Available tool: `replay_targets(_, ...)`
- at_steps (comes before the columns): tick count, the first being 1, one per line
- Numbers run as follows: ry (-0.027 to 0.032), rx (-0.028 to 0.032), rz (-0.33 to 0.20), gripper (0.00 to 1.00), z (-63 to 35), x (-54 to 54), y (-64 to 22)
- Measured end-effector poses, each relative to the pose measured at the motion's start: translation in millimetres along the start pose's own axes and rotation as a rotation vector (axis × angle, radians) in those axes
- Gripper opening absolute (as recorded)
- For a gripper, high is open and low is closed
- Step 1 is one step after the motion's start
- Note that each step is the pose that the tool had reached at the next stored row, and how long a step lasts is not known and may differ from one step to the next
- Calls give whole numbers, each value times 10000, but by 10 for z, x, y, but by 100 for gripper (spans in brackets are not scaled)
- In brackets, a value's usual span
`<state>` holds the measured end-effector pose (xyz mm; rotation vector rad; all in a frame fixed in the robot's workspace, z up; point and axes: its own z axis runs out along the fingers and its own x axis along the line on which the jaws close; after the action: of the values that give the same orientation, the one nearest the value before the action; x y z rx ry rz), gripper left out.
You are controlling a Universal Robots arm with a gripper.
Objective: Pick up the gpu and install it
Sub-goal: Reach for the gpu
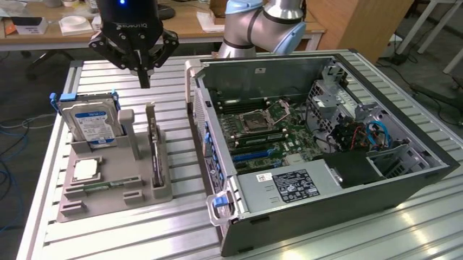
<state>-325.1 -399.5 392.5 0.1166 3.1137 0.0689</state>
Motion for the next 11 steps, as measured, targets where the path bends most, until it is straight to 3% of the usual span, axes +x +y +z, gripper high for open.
replay_targets(11, 0, 0, 2, 10, -1, 84, -7)
